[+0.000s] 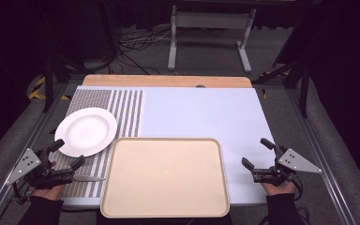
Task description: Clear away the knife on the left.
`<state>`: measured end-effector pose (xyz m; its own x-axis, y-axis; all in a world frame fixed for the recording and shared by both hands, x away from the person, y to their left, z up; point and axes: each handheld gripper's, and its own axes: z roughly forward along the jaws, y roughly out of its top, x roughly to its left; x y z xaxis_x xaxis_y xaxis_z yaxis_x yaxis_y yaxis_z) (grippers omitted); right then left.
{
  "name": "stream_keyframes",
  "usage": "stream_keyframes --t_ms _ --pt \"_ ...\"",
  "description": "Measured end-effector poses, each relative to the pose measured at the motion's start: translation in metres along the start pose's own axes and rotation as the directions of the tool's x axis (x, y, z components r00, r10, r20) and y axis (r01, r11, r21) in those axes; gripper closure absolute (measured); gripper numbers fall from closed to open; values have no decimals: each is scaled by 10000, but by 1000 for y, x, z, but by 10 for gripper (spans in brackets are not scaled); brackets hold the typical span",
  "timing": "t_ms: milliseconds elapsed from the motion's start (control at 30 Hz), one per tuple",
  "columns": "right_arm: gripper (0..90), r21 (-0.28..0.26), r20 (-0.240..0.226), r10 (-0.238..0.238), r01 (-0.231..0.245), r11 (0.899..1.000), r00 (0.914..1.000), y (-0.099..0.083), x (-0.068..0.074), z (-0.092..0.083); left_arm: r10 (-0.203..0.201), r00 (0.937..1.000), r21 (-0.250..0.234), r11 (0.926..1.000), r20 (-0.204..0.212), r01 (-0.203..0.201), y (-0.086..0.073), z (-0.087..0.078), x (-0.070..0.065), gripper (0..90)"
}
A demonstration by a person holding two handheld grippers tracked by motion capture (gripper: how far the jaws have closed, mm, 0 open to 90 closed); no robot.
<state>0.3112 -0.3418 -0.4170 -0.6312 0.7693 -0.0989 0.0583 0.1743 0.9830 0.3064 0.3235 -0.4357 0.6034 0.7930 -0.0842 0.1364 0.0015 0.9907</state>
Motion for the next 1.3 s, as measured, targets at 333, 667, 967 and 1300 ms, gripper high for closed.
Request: stream_keyframes --t_ms 333,667,967,1300 --pt "15 47 133 30 -31 10000 9999 -2 1 2 56 10000 211 9998 74 -57 0 0 0 2" --pt "15 113 -29 65 -65 9999 10000 -2 0 3 271 9985 558 9980 466 -297 5 0 1 5" --pt "9 358 -400 185 -171 9992 9990 -2 -1 8 471 9950 1514 9866 880 -601 21 -3 6 5" --pt "9 405 -371 538 -523 9978 9979 -6 -4 8 1133 9868 2580 9559 1157 -1400 43 -4 8 5"
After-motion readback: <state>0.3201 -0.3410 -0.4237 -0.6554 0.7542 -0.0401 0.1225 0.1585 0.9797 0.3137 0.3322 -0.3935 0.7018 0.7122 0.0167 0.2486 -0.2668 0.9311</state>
